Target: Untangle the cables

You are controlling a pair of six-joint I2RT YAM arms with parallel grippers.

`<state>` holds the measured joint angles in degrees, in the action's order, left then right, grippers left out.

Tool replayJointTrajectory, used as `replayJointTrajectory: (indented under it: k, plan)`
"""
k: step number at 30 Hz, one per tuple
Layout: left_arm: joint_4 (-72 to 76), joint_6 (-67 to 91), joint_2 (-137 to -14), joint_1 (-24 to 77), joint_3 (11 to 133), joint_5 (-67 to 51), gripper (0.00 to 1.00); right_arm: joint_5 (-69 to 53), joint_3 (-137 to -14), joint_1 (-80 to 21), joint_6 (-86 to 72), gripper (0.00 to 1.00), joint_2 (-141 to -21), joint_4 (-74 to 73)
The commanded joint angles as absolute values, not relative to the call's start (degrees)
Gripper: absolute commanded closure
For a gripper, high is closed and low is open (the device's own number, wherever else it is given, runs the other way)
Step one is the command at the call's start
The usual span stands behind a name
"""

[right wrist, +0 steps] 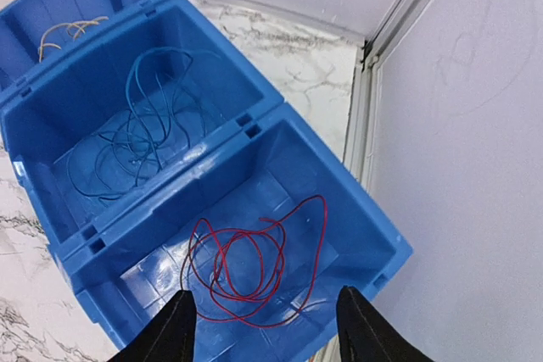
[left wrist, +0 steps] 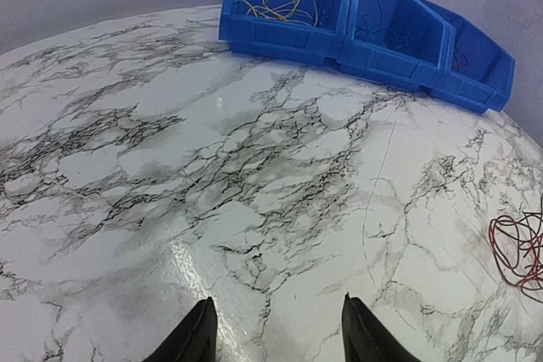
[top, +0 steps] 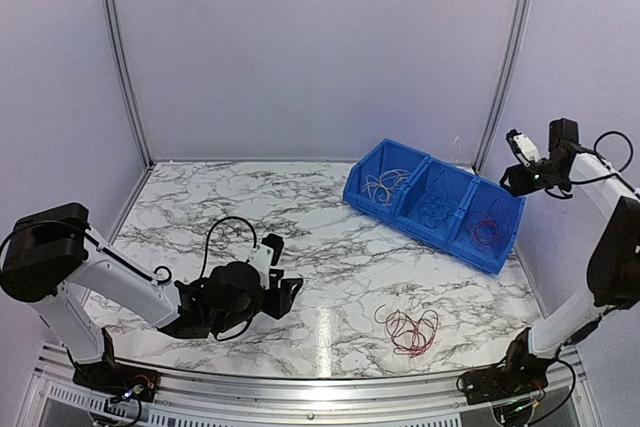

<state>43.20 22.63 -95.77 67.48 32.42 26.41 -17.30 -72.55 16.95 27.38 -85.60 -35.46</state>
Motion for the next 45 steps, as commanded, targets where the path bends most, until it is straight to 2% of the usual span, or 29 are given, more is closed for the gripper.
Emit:
replayJointTrajectory:
  k: [1,5,8,11,15,19,23,29,33,35,39,45]
  plan:
    - [42.80,21.63,-96.77,67.93,35.24,25.26,0.48,-15.04,-74.29,14.21,28.08,0.43,-79.98,-37.86]
    - [42.72,21.82,-97.32,68.07,37.05,24.05,0.48,-27.11,-68.18,9.27,32.44,0.45,-74.41,-37.75]
    - [42.54,23.48,-98.52,68.12,39.44,21.03,0.49,-34.88,-61.71,1.44,38.85,0.47,-70.82,-38.36]
    - [42.37,27.91,-101.17,68.29,43.57,14.33,0.49,-35.71,-54.89,-6.15,39.54,0.48,-68.37,-34.75]
    - [42.04,37.33,-106.89,68.29,49.15,3.51,0.48,-38.14,-47.18,-7.97,33.46,0.50,-66.46,-24.18]
    - [41.58,44.78,-113.01,68.29,54.17,-7.02,0.48,-33.34,-45.67,-10.54,34.89,0.50,-66.47,-24.77]
    - [41.64,47.91,-117.84,68.38,58.67,-13.33,0.50,-33.73,-45.33,-10.50,34.74,0.50,-65.45,-24.45]
    - [41.57,50.70,-121.86,68.38,63.05,-17.49,0.60,-32.53,-45.06,-10.63,34.92,0.50,-64.72,-24.10]
    - [41.57,51.62,-123.73,68.38,64.78,-20.47,0.63,-32.03,-44.82,-10.68,34.98,0.50,-64.53,-23.91]
    - [41.57,51.84,-124.19,68.38,65.56,-21.06,0.70,-31.76,-44.91,-10.61,35.08,0.50,-64.72,-23.90]
    - [41.57,49.58,-121.79,68.38,65.01,-18.59,0.99,-31.77,-44.76,-10.63,35.11,0.50,-64.53,-23.80]
    - [41.15,42.76,-109.89,69.36,63.26,-18.62,1.00,-31.98,-44.82,-10.63,35.07,0.51,-64.86,-23.72]
